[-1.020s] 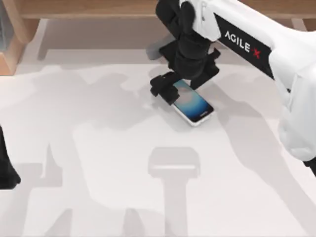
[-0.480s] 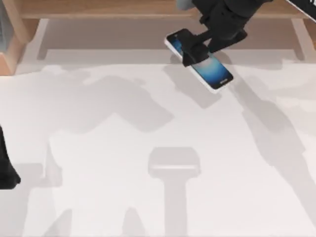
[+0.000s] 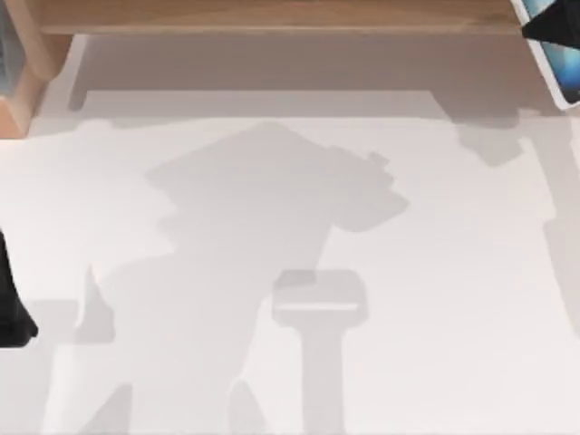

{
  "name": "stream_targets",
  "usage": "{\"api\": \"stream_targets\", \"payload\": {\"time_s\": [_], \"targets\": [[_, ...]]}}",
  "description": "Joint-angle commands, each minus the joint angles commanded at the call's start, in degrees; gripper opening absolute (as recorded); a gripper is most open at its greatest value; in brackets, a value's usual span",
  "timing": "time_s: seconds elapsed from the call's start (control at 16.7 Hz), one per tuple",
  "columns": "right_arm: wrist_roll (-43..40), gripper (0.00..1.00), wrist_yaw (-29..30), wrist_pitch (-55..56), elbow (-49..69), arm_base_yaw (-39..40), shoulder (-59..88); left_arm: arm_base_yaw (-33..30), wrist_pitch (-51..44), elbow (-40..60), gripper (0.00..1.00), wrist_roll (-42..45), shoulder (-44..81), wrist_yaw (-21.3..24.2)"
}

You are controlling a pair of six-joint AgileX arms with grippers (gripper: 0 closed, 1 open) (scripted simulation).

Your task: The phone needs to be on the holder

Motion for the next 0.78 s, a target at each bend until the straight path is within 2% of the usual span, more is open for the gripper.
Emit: {"api": "stream_targets", "payload": {"time_s": [0.42, 0.78], "targets": [[-8.07, 0.0, -15.15, 19.83, -27.7, -27.92, -20.2, 0.0, 0.0, 0.0, 1.0, 0.0, 0.0, 0.0], [-13.24, 0.0, -24.77, 33.81, -48.69, -48.18, -30.98, 0.0, 0.0, 0.0, 1.0, 0.0, 0.0, 0.0]]}}
